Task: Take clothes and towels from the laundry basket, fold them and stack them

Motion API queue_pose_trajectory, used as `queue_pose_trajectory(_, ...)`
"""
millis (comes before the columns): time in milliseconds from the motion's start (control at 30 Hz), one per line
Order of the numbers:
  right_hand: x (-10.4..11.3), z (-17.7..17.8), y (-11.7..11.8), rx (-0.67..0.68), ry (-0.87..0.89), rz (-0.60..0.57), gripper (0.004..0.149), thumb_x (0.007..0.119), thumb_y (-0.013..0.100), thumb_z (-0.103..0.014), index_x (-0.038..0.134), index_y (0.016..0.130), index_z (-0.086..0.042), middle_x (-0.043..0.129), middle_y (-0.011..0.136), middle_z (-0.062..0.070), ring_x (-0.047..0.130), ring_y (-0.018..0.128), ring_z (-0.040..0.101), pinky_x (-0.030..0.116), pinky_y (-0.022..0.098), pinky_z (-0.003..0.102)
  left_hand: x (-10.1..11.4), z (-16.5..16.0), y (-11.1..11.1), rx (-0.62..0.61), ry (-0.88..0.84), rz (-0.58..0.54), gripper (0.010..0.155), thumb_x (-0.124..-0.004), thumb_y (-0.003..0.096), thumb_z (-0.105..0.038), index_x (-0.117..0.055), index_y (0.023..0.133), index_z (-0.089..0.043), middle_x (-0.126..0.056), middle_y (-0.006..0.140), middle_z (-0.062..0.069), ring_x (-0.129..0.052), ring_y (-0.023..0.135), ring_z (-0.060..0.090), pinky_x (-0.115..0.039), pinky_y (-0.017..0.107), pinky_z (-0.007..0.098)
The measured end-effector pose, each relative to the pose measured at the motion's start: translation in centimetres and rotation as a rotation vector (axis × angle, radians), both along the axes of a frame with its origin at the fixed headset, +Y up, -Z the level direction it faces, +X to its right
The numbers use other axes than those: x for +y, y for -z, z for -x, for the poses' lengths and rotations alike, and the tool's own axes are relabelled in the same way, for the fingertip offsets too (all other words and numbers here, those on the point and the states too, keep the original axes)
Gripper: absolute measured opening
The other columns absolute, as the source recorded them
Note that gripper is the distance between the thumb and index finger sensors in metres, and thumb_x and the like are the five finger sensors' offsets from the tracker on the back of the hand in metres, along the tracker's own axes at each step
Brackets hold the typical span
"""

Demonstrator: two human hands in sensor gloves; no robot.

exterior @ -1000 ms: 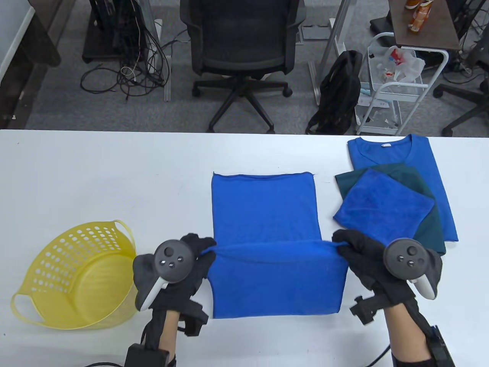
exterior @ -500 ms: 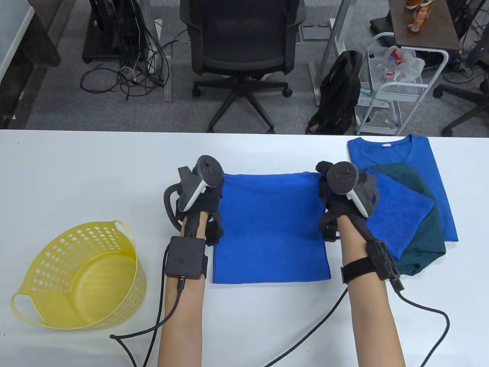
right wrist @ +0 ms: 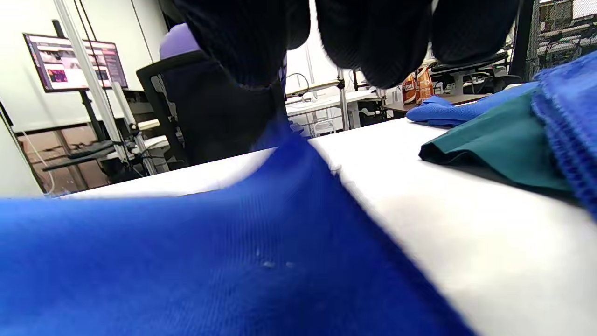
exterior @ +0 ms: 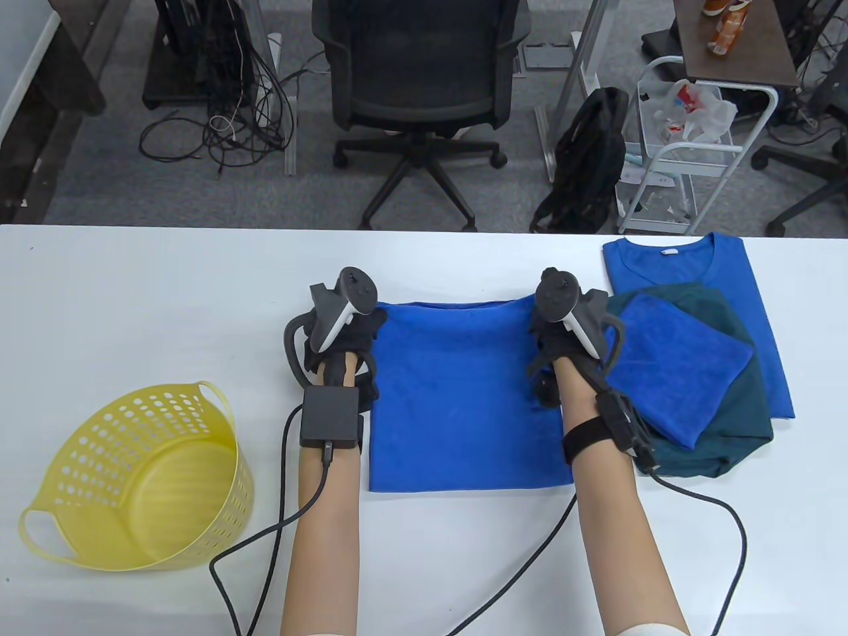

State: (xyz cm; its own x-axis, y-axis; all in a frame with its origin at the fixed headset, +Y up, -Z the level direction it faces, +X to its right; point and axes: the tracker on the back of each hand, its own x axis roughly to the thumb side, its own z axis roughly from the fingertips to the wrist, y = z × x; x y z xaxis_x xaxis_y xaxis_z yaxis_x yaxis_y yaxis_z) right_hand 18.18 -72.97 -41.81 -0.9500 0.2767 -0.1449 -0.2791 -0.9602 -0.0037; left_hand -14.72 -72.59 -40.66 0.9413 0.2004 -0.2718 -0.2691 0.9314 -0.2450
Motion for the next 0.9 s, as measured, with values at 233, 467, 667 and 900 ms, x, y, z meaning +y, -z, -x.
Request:
queue_pose_trajectory(233, 2.9, -0.2, -2.0, 0.107, 0.046, -0.011, 0.066, 0.077, 0.06, -0.02, 0.047, 0.117, -0.006, 0.042, 0.118, 0.035, 0.054, 0.098, 0.059, 0.054, 0.067, 0.074, 1.5, 0.1, -0.5, 0.036, 0.117, -0.041, 0.087, -0.074, 0.0526, -0.06, -0.047, 0.121, -0.015, -0.078, 0.11, 0.013, -0.095, 0.088, 0.028, -0.08, 0.066, 0.05)
queue_pose_trajectory(467, 4.3, -1.4, -5.3, 0.189, 0.071, -0.039, 0.058, 0.079, 0.06, -0.021, 0.06, 0.113, -0.008, 0.055, 0.115, 0.032, 0.063, 0.095, 0.056, 0.058, 0.066, 0.072, 0.3, -1.2, -0.6, 0.042, 0.183, -0.1, 0.05, -0.077, 0.0534, -0.055, -0.076, 0.096, -0.028, -0.093, 0.08, -0.006, -0.102, 0.065, 0.015, -0.086, 0.059, 0.046)
queue_pose_trajectory(667, 0.8, -0.4, -4.3, 0.202, -0.029, 0.143, 0.051, 0.076, 0.061, -0.021, 0.066, 0.11, -0.01, 0.056, 0.116, 0.03, 0.061, 0.097, 0.057, 0.055, 0.066, 0.074, -0.3, -1.2, -0.9, -0.008, 0.081, -0.115, 0.045, -0.08, 0.0545, -0.044, -0.078, 0.097, -0.028, -0.095, 0.081, -0.004, -0.103, 0.064, 0.016, -0.087, 0.058, 0.046)
queue_pose_trajectory(900, 0.0, 0.1, -3.9, 0.199, -0.085, 0.13, 0.052, 0.075, 0.061, -0.02, 0.065, 0.11, -0.01, 0.054, 0.116, 0.03, 0.058, 0.097, 0.059, 0.053, 0.067, 0.075, -0.8, -1.3, 0.1, -0.05, -0.011, -0.163, 0.067, -0.079, 0.0569, -0.019, -0.05, 0.117, -0.028, -0.075, 0.115, 0.004, -0.091, 0.098, 0.023, -0.078, 0.073, 0.046)
